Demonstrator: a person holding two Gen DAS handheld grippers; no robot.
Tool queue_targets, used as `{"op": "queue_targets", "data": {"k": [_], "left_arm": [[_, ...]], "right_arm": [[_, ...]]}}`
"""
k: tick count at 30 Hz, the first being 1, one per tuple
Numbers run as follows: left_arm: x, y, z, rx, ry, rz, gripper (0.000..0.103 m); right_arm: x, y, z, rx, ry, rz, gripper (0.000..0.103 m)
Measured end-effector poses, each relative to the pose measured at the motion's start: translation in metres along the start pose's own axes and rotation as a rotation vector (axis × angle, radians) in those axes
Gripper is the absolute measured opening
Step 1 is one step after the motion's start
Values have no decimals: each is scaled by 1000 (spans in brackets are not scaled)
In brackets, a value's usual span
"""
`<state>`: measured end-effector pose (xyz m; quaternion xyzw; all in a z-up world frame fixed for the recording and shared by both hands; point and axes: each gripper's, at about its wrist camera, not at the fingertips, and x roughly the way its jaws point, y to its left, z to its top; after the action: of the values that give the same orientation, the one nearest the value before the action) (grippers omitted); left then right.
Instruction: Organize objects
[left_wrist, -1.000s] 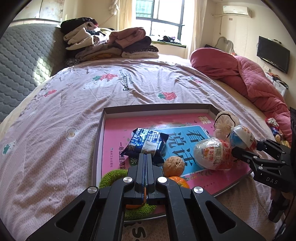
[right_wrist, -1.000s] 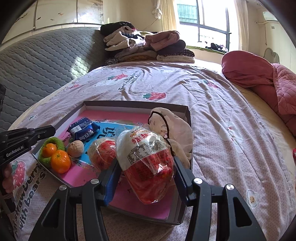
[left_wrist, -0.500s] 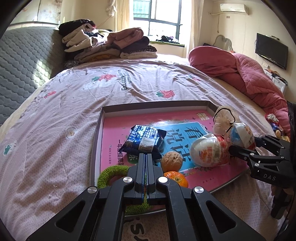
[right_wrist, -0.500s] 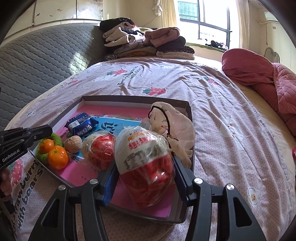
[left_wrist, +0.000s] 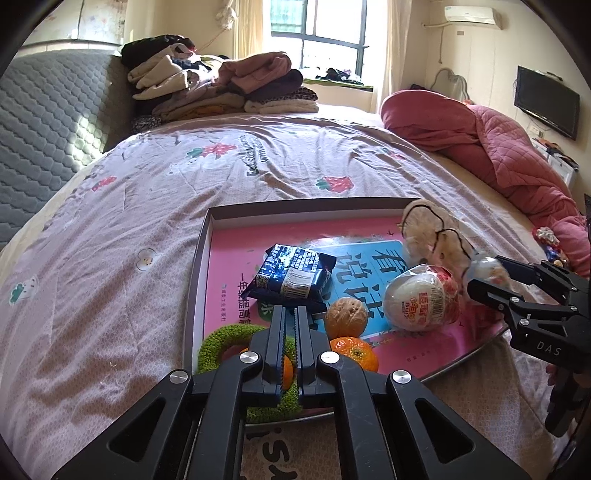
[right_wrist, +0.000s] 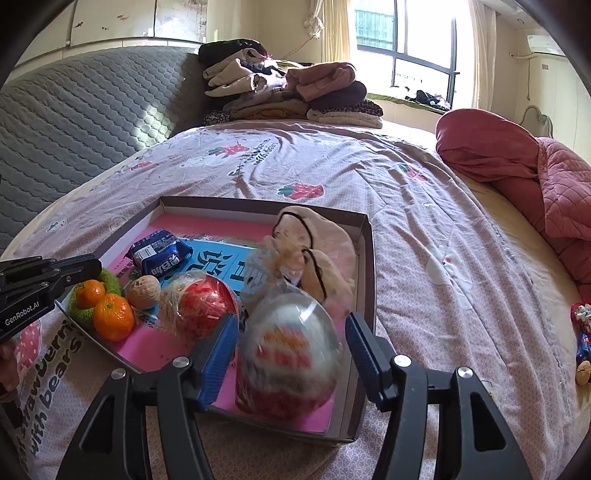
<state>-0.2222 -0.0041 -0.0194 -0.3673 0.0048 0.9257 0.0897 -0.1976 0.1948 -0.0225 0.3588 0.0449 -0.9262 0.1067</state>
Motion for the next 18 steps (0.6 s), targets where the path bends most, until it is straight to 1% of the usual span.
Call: {"op": "queue_targets", "data": {"k": [1,4,8,11,13,15,16,18], "left_arm": [[-1,0,0,-2,-1,1,6],[-3,0,1,-5,-5,8,12],[-6,0,1,-6,-13,18,23],[-9,0,2,-14,-17,22,25],[-11,0,3,-18,-15,24,28],[-13,0,3,-19,-18,21,35],[-15,0,3,-18,-21,21,37],[-18,-2,4,-17,-25,24,46]], "right_arm": [[-1,0,1,1,-3,4,60],[-5,0,2,3,-15,5,60],[-10,-1,4,7,-31,9,60],[-14,-1,5,11,-42,11,60],[-16,-1,6,13,-45,13,60],[-18,0,7,19,-52,19,60],[-20,0,7,20,-57,23,60],[-23,1,8,20,-65,26,60]]}}
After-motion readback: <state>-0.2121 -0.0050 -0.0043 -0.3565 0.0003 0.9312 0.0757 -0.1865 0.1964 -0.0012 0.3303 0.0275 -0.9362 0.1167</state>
